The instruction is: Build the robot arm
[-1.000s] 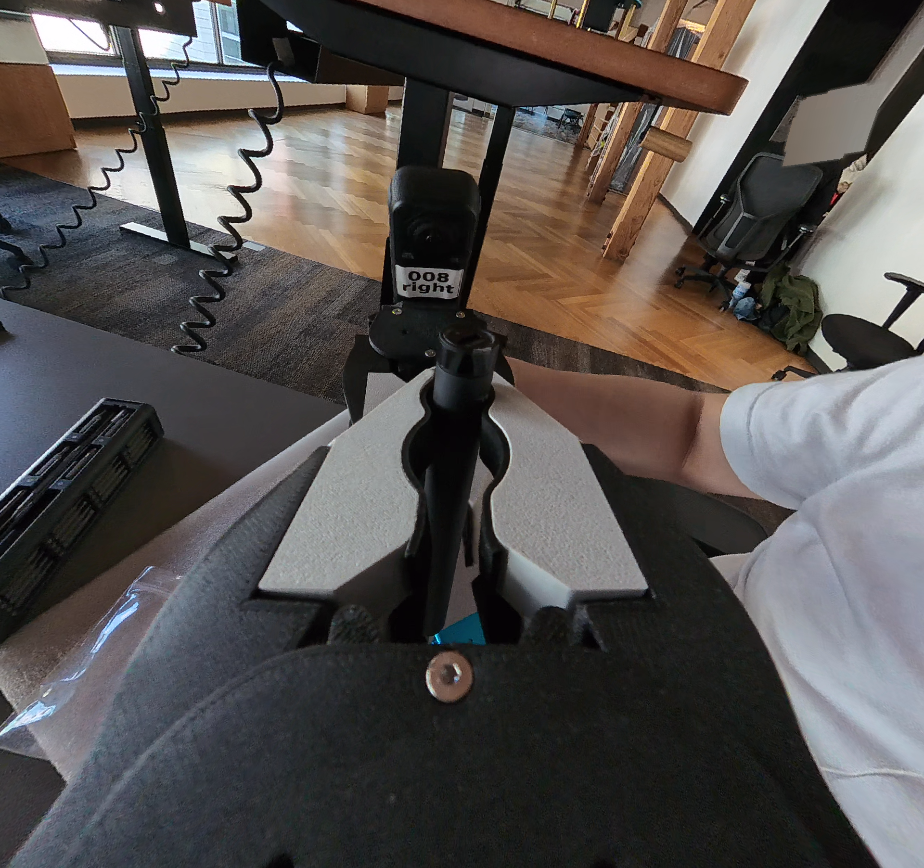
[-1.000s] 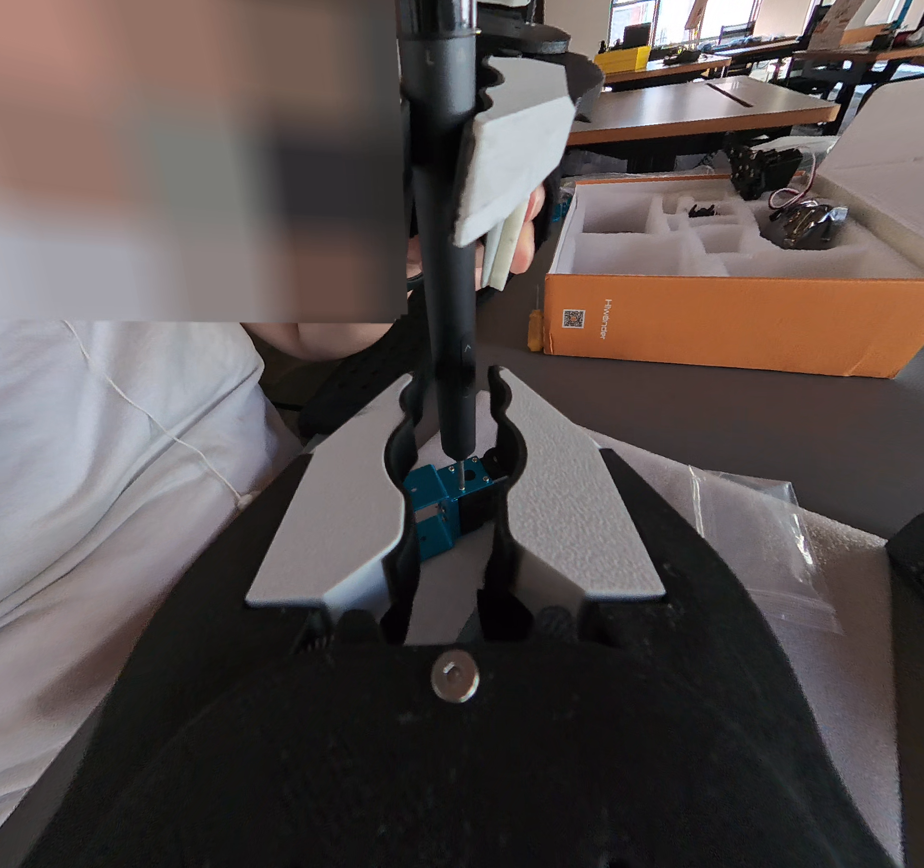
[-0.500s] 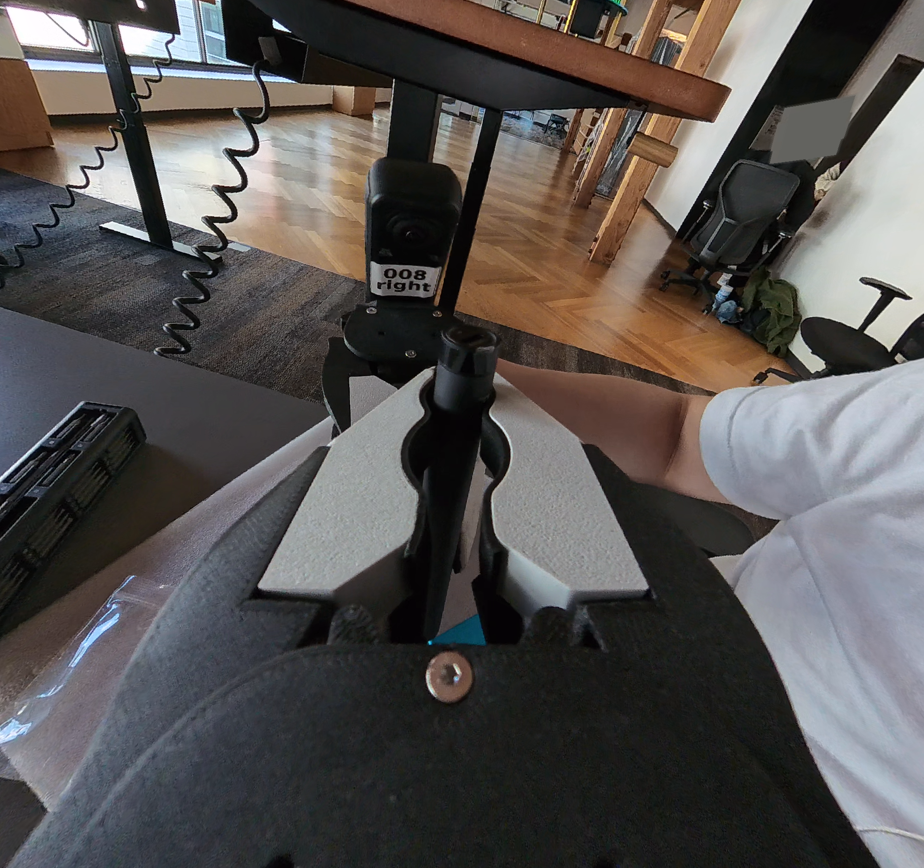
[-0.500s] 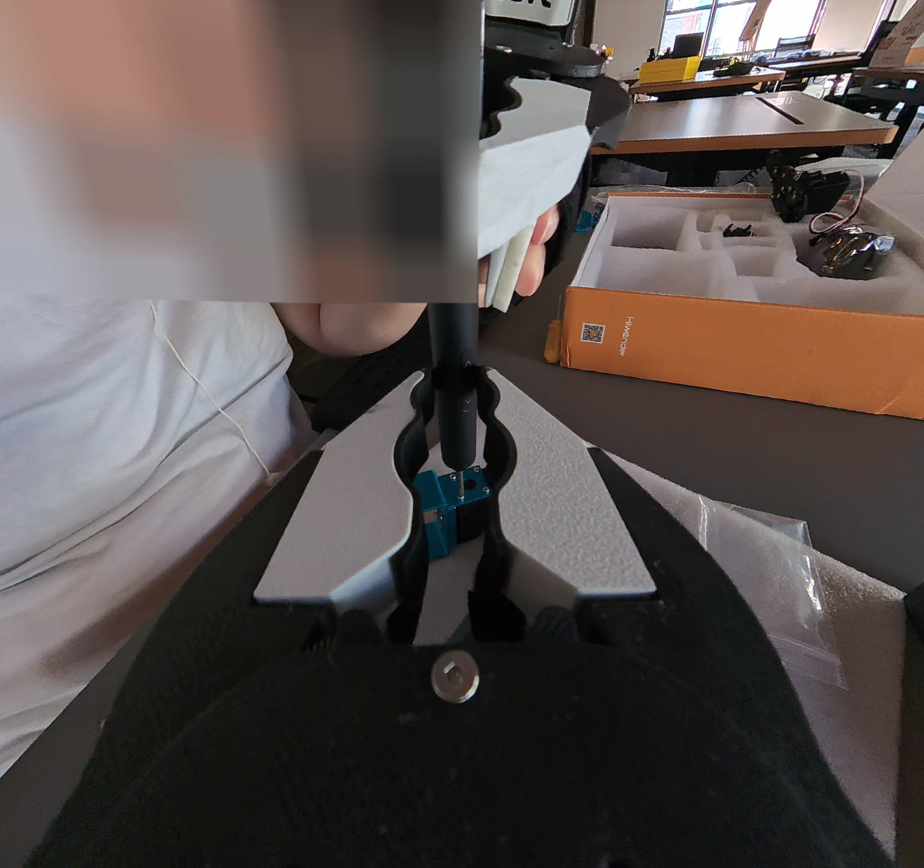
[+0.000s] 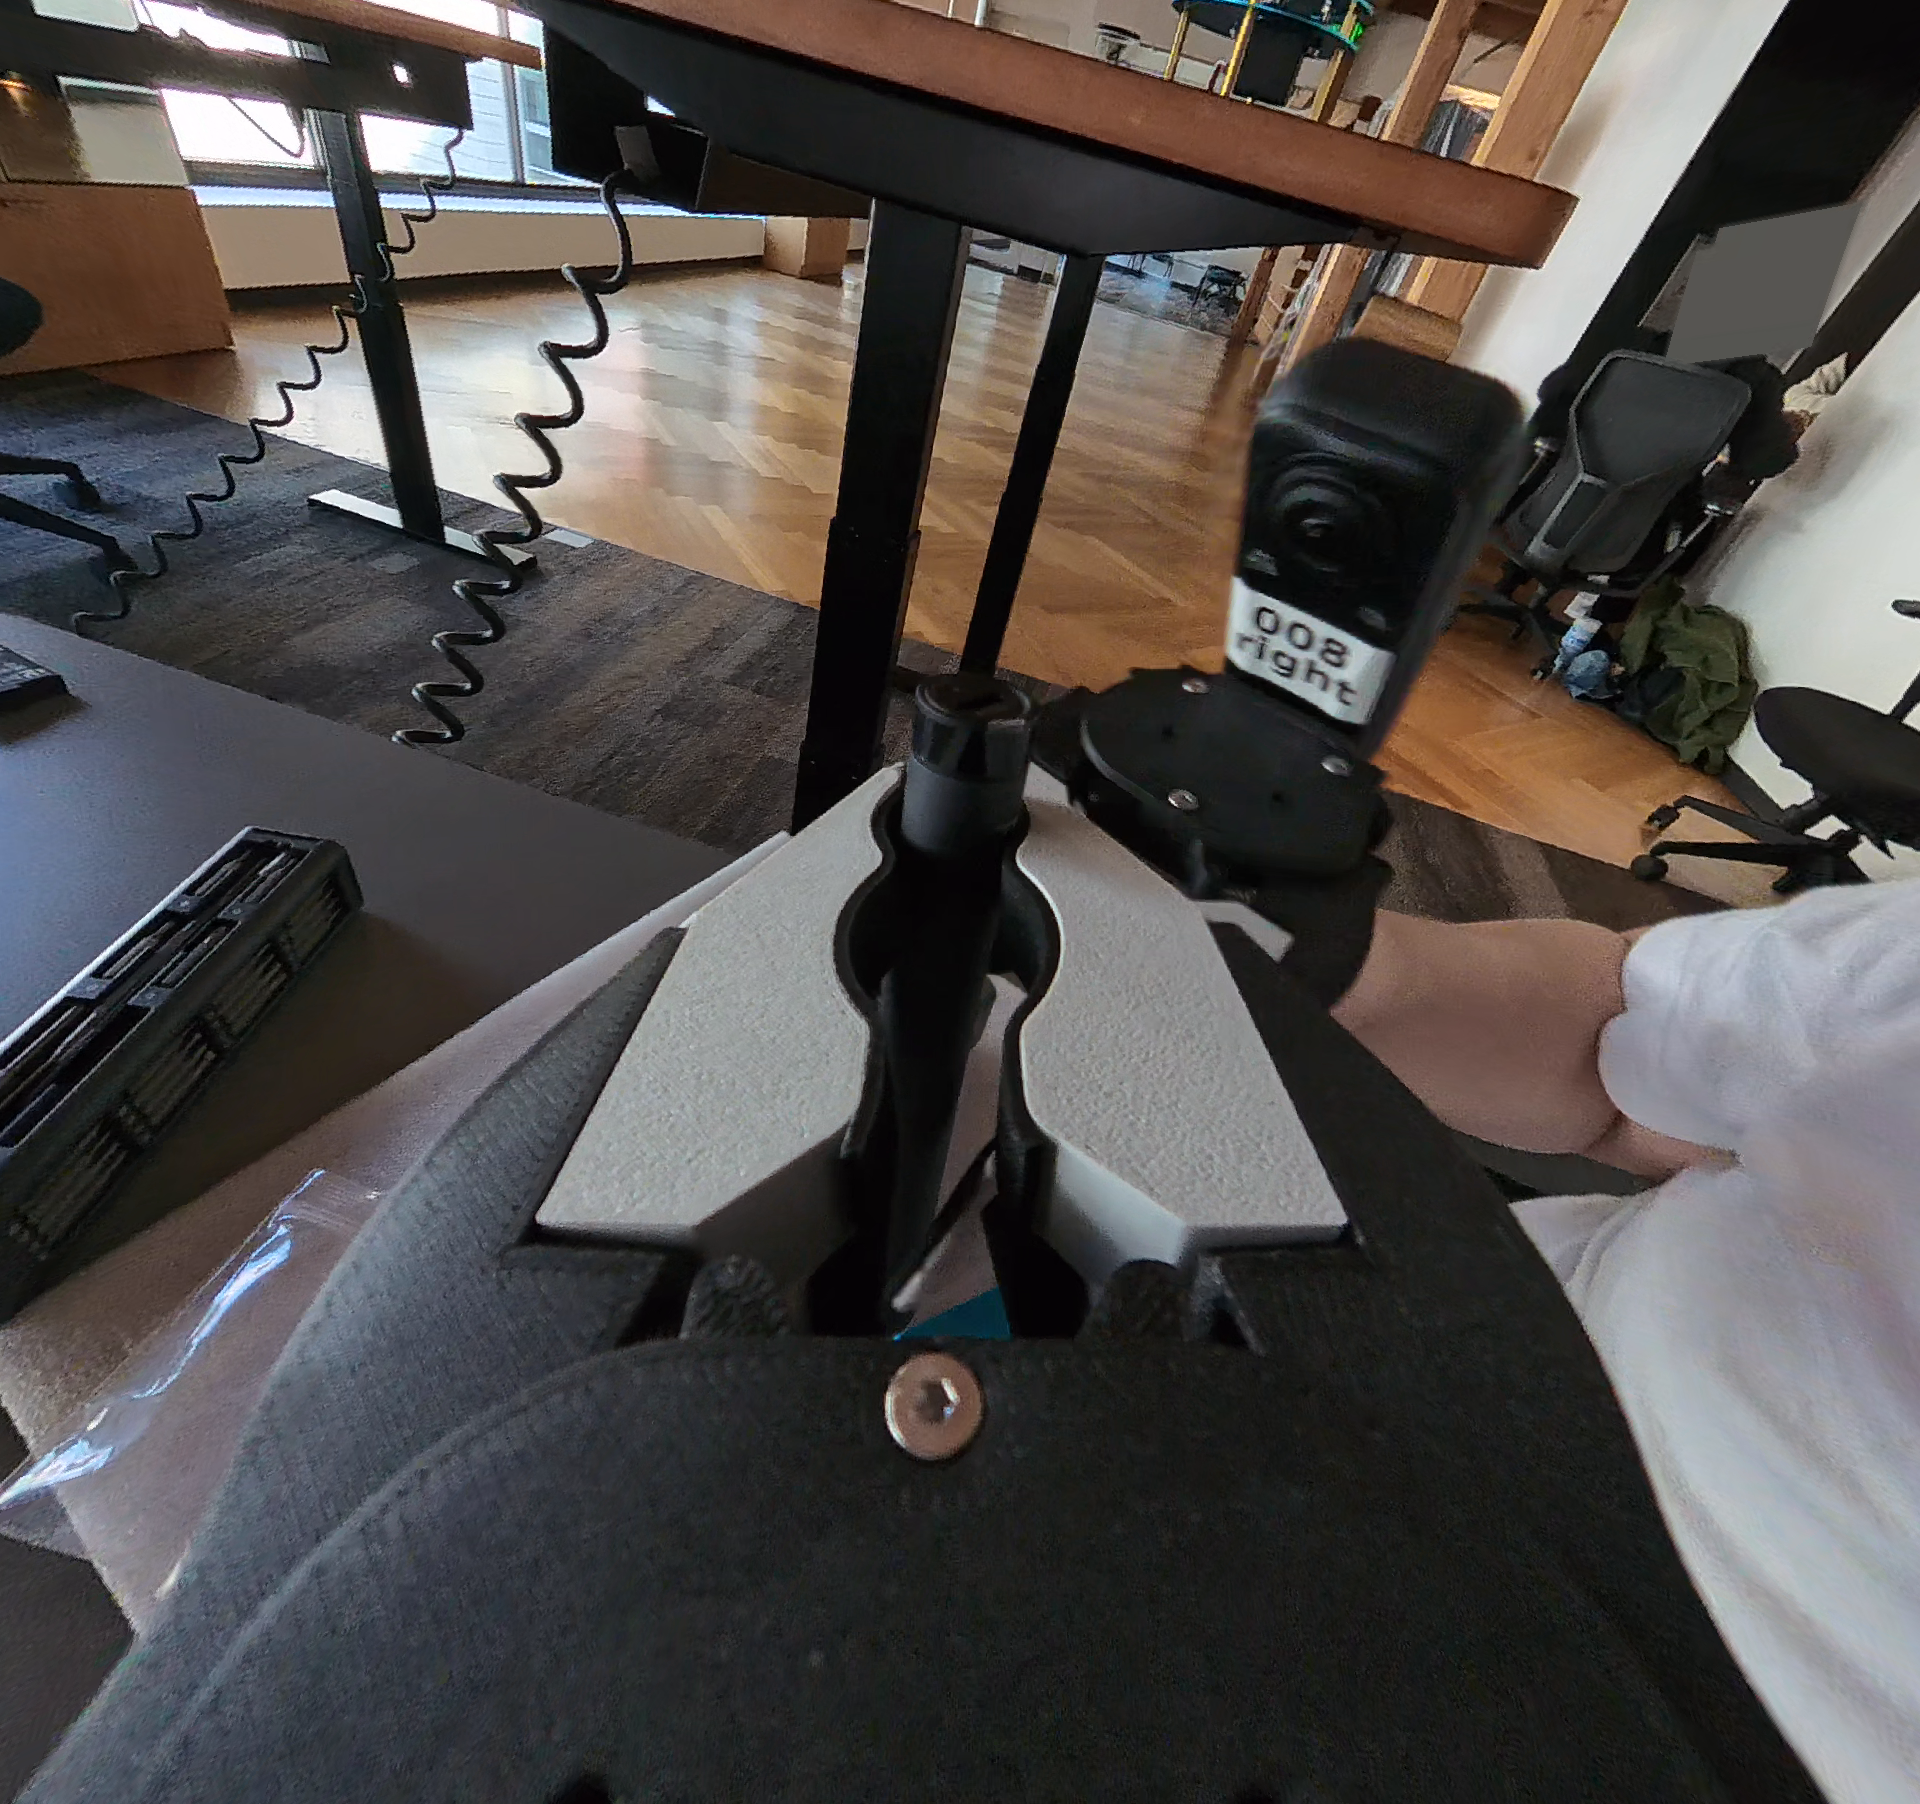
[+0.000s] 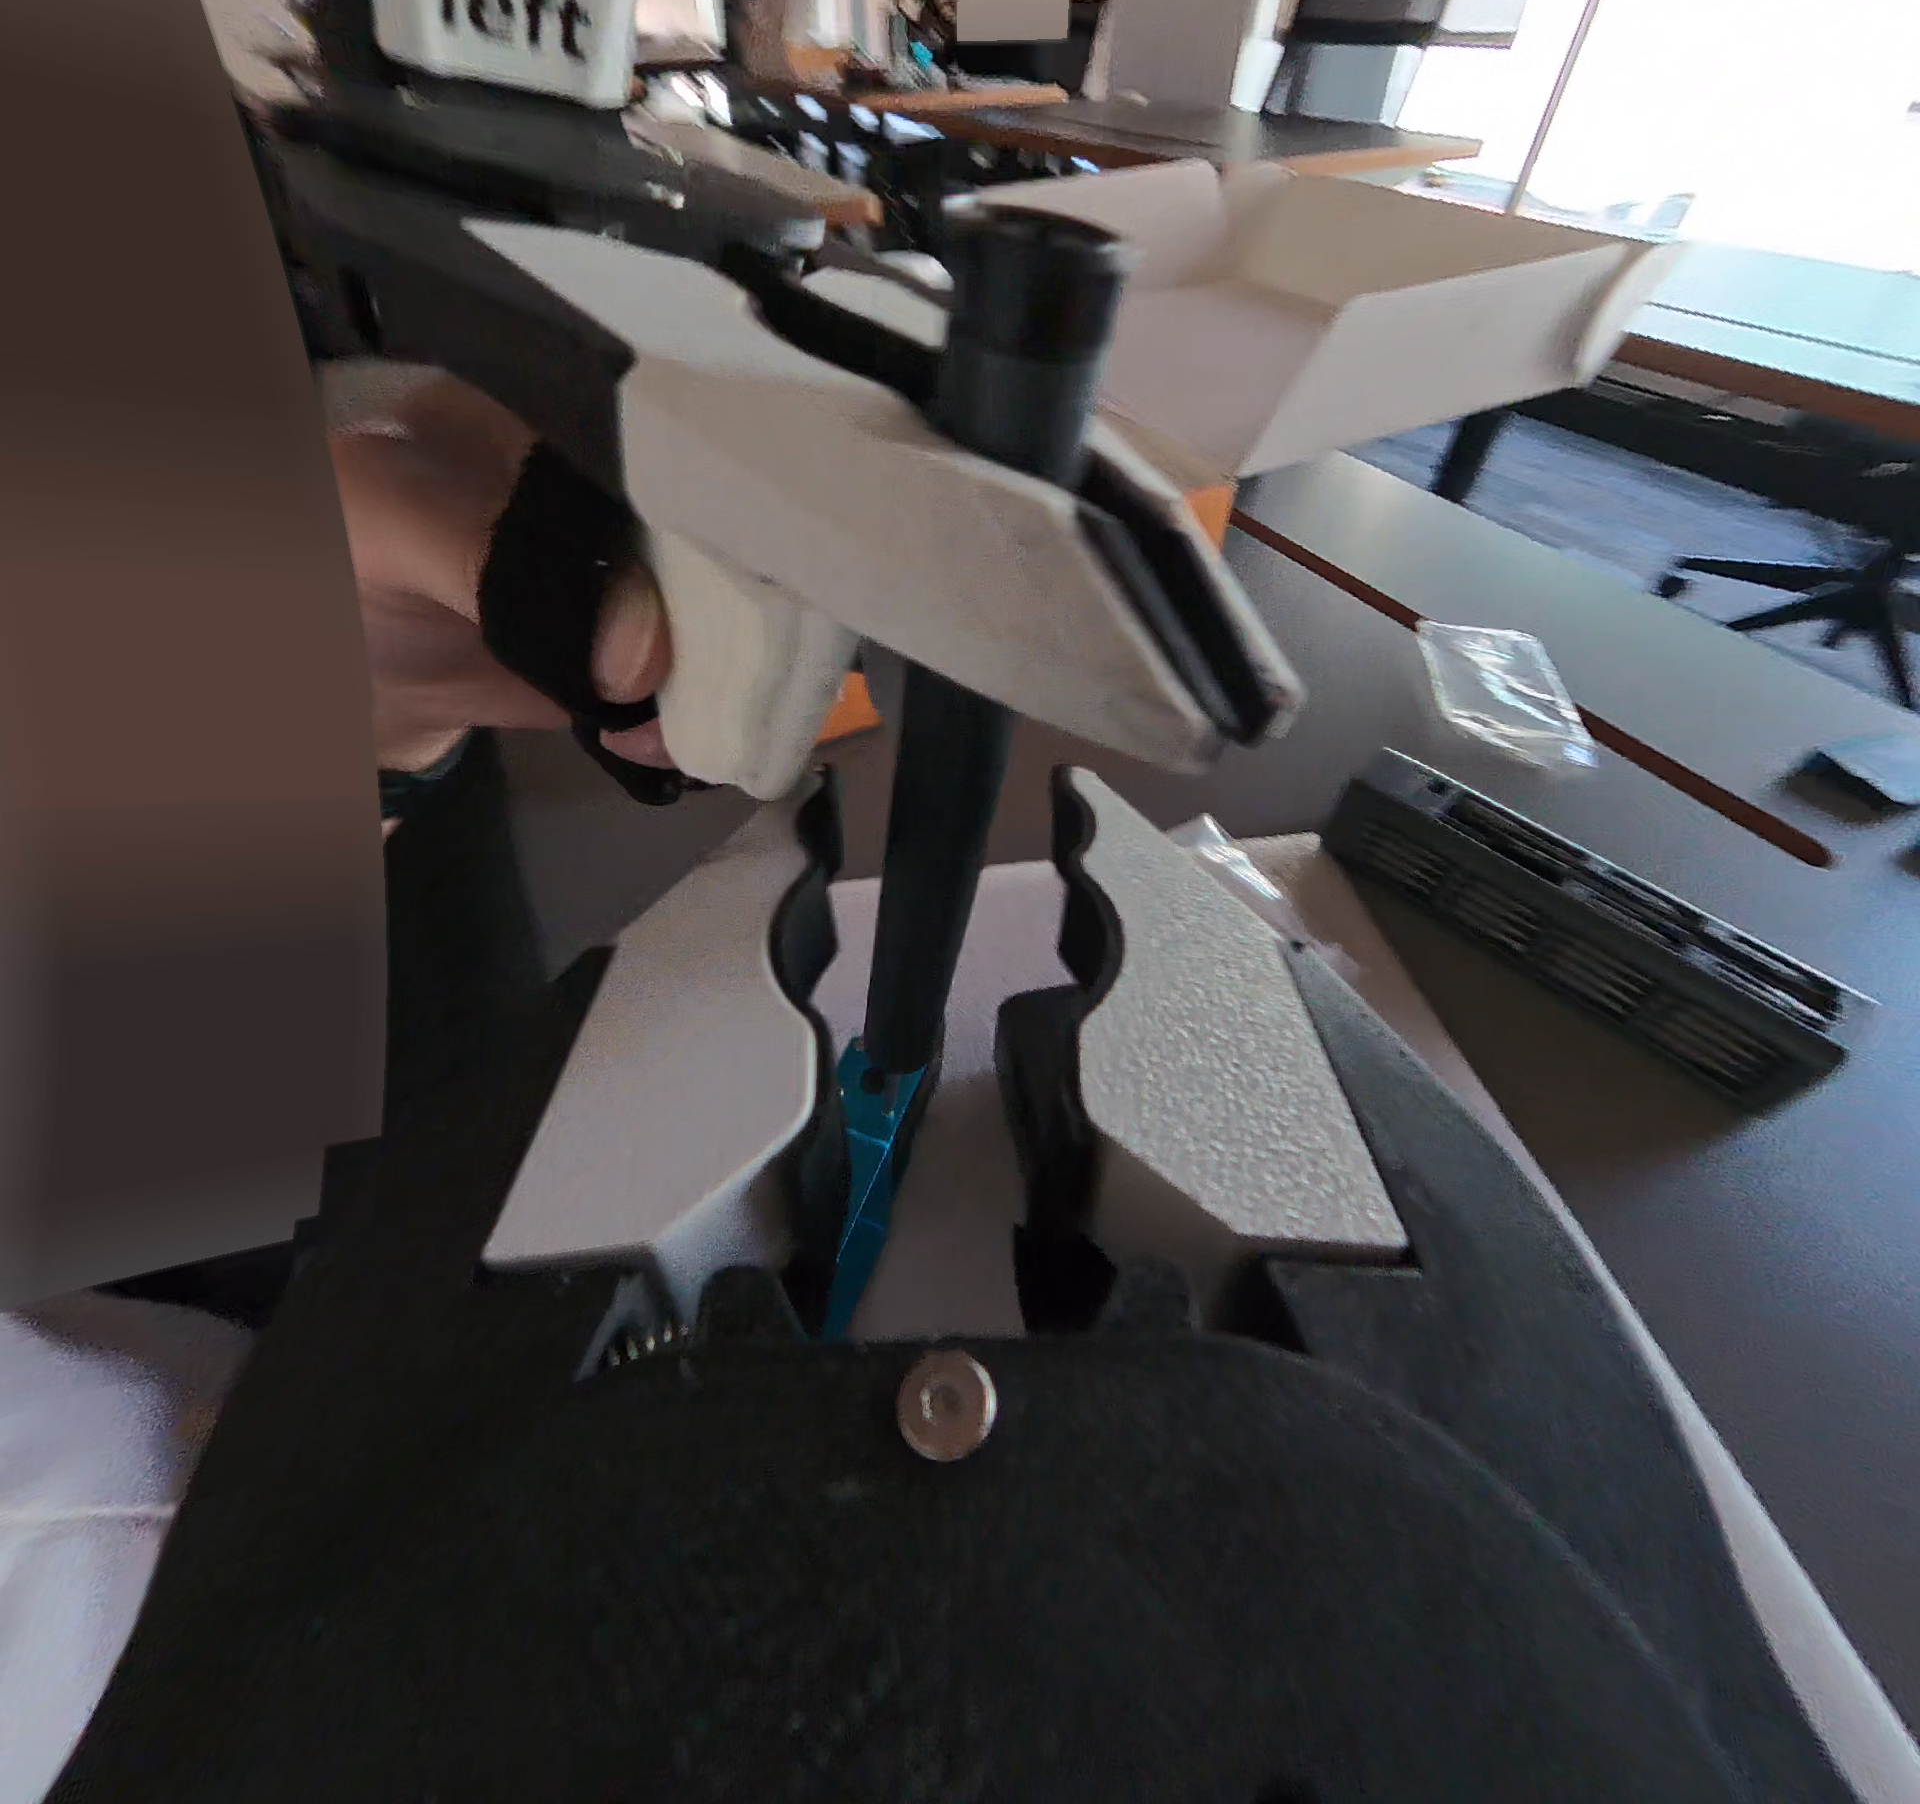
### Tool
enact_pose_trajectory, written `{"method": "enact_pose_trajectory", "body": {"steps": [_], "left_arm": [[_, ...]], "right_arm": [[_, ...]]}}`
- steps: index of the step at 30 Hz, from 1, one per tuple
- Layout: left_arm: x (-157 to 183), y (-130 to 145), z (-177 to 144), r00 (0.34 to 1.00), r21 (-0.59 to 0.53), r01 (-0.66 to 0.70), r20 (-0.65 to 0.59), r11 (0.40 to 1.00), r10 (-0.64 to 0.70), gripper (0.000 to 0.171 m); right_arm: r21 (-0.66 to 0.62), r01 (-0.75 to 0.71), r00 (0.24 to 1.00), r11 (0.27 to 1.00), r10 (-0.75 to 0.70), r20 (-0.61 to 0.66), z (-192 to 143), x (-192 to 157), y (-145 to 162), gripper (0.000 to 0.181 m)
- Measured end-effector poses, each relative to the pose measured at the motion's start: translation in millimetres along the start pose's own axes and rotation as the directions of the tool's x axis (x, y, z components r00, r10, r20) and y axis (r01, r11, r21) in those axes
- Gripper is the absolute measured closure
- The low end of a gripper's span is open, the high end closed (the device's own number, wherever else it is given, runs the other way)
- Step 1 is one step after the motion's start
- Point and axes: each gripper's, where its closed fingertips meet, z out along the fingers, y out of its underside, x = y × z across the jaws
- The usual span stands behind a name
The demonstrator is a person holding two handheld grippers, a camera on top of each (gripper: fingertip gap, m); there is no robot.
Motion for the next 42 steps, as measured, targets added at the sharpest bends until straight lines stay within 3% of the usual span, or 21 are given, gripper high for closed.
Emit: {"method": "enact_pose_trajectory", "body": {"steps": [1,2,4,8,15,18,20,21,25,29,31,33,36,37,39,41,42], "left_arm": [[1,0,1,1.0,-0.004,-0.005,0.004,1.0,0.005,0.161],[2,1,2,1.0,-0.007,-0.007,0.002,1.0,0.007,0.16],[4,1,1,1.0,-0.009,-0.009,-0.006,1.0,0.009,0.16],[6,1,-1,0.998,-0.009,0.034,-0.053,0.999,-0.035,0.154],[8,3,-8,0.997,-0.001,0.012,-0.077,1.0,-0.012,0.15],[-3,7,-26,0.995,-0.067,-0.096,0.015,0.993,0.098,0.144],[-21,9,-41,0.969,-0.145,-0.194,0.124,0.97,0.212,0.132],[-35,12,-49,0.938,-0.212,-0.244,0.196,0.946,0.286,0.139],[-62,9,-70,0.764,-0.412,-0.411,0.33,0.813,0.554,0.137],[-87,8,-94,0.464,-0.684,-0.466,0.352,0.561,0.813,0.143],[-86,12,-96,0.427,-0.725,-0.452,0.336,0.52,0.839,0.146],[-80,15,-93,0.467,-0.699,-0.448,0.348,0.557,0.813,0.146],[-68,16,-94,0.615,-0.568,-0.41,0.405,0.714,0.676,0.143],[-61,12,-95,0.694,-0.472,-0.373,0.43,0.799,0.578,0.142],[-36,-4,-94,0.871,-0.177,-0.25,0.388,0.952,0.301,0.141],[-17,-21,-93,0.958,0.065,-0.097,0.276,0.993,0.075,0.135],[-14,-23,-89,0.966,0.104,-0.066,0.258,0.992,0.037,0.132]], "right_arm": [[-0.031,0.037,0.998,0.999,-0.039,-0.044,1,-1,2,0.158],[-0.054,0.078,0.991,0.995,-0.083,-0.102,1,1,3,0.161],[-0.065,0.116,0.982,0.991,-0.124,-0.139,1,2,4,0.16],[-0.058,0.002,0.993,0.998,-0.009,-0.116,-1,4,5,0.162],[-0.049,-0.023,0.993,0.999,0.017,-0.12,2,1,4,0.163],[-0.052,-0.033,0.992,0.998,0.027,-0.126,2,6,5,0.162],[-0.059,-0.032,0.992,0.998,0.024,-0.126,2,8,6,0.162],[-0.058,-0.033,0.992,0.998,0.025,-0.125,2,9,6,0.162],[-0.045,-0.04,0.992,0.998,0.034,-0.118,2,11,6,0.162],[-0.046,-0.026,0.993,0.999,0.02,-0.118,1,9,6,0.162],[-0.051,-0.014,0.992,0.999,0.007,-0.123,0,9,6,0.162],[-0.057,-0.009,0.992,0.998,0.002,-0.123,0,8,6,0.162],[-0.055,-0.007,0.992,0.998,0.0,-0.122,0,9,6,0.162],[-0.053,-0.005,0.992,0.999,-0.002,-0.125,0,10,6,0.162],[-0.047,-0.007,0.991,0.999,0.001,-0.131,0,10,6,0.162],[-0.039,-0.006,0.991,0.999,0.001,-0.137,1,11,6,0.162],[-0.036,-0.005,0.99,0.999,-0.001,-0.144,1,11,6,0.162]]}}
